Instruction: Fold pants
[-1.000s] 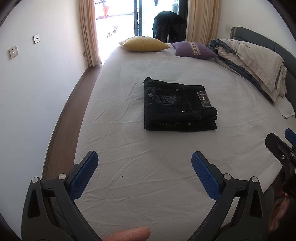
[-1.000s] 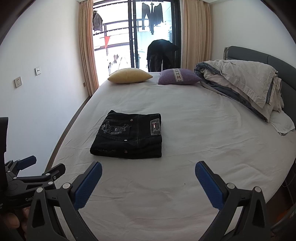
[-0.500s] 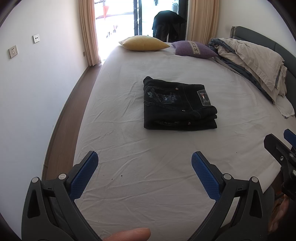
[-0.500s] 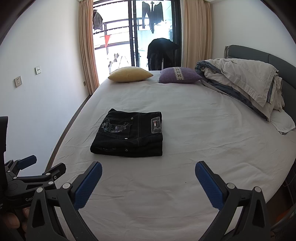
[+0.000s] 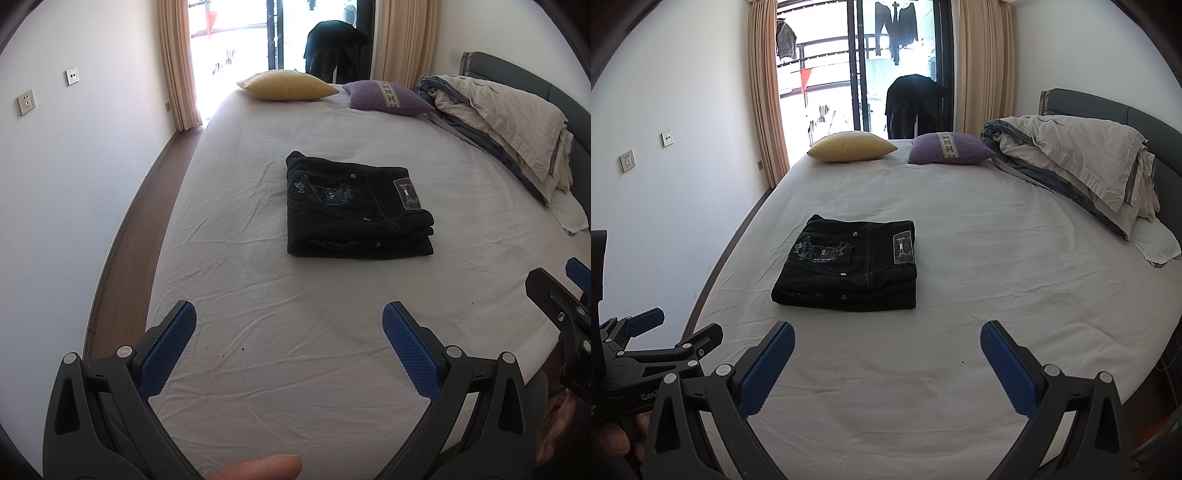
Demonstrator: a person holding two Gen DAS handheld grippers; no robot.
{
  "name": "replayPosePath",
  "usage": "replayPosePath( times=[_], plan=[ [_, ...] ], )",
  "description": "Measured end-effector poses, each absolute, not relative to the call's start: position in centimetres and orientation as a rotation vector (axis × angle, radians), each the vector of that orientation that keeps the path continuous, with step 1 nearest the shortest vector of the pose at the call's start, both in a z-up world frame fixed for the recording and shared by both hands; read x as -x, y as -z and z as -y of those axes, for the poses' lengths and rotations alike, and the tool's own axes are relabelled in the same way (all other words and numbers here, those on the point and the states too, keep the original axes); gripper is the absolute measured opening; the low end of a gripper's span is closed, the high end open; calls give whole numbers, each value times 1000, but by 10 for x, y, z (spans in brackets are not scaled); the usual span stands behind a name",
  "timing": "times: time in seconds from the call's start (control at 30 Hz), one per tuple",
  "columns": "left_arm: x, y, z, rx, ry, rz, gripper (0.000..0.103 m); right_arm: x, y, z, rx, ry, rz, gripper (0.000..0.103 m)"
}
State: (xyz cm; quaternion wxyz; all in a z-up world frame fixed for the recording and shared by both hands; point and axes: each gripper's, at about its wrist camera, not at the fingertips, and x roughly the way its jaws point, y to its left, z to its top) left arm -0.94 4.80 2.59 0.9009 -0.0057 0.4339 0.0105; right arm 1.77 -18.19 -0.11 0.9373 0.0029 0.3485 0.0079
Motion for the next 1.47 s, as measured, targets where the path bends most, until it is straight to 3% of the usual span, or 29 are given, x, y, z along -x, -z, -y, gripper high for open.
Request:
replayPosePath(
  times=[1.47],
  plan=[
    [16, -17, -44, 25, -11, -905, 103, -7, 10, 181, -19, -22, -734, 103]
  ],
)
